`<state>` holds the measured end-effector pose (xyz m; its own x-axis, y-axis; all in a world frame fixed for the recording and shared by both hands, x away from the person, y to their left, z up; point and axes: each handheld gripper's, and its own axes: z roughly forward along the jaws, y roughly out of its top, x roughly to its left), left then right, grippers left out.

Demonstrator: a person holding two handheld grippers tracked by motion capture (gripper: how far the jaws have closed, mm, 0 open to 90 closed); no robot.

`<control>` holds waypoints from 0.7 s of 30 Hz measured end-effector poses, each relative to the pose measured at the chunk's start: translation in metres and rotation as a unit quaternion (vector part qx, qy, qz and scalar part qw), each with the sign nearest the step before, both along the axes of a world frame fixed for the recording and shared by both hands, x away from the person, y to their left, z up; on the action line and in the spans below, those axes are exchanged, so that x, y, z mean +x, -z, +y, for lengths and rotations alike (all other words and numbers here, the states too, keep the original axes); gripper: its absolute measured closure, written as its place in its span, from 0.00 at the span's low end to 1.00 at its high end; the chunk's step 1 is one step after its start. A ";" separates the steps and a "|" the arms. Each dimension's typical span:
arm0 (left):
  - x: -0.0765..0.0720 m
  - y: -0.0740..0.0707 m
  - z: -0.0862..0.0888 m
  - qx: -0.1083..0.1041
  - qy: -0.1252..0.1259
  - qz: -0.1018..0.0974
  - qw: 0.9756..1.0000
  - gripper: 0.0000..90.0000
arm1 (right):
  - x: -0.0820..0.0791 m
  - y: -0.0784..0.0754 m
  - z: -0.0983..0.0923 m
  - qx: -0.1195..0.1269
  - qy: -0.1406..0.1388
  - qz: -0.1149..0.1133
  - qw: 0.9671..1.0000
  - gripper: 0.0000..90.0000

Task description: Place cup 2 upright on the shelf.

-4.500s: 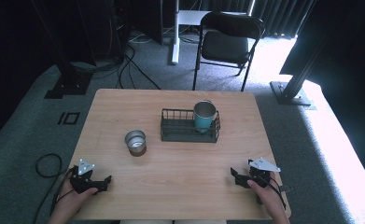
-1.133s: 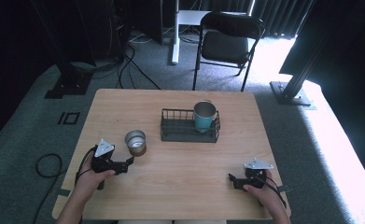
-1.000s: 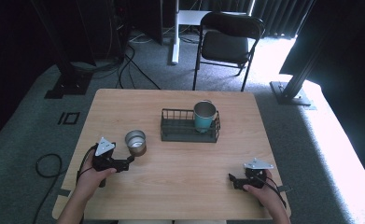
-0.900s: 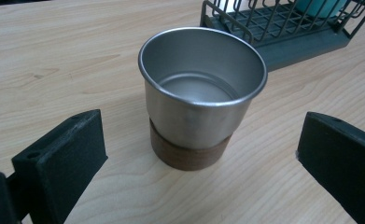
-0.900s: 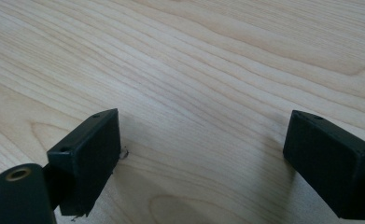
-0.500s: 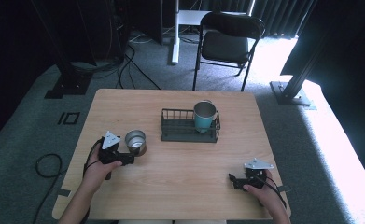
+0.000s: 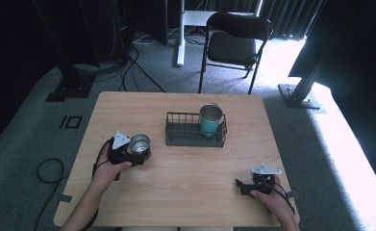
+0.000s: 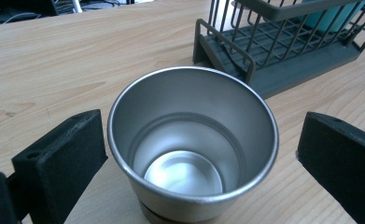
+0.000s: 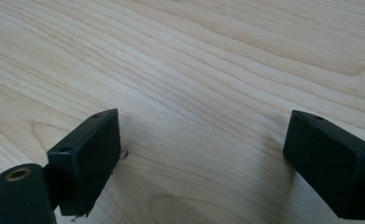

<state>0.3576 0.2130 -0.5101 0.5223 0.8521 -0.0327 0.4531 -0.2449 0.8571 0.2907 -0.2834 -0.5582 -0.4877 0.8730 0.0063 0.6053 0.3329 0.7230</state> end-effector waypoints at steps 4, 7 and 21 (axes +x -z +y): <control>0.004 0.001 -0.002 0.000 -0.001 -0.001 1.000 0.02 | 0.000 0.000 0.000 0.000 0.000 0.000 1.000 0.12; 0.006 0.002 -0.003 0.003 -0.001 -0.004 1.000 0.02 | 0.000 0.000 0.000 0.000 0.000 0.000 1.000 0.12; 0.008 0.006 -0.009 0.007 -0.012 -0.008 1.000 0.08 | 0.000 0.000 0.000 0.000 0.000 0.000 1.000 0.12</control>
<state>0.3657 0.2038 -0.5160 0.5022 0.8647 -0.0124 0.4444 -0.2457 0.8615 0.2908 -0.2835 -0.5582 -0.4870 0.8734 0.0066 0.6056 0.3322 0.7231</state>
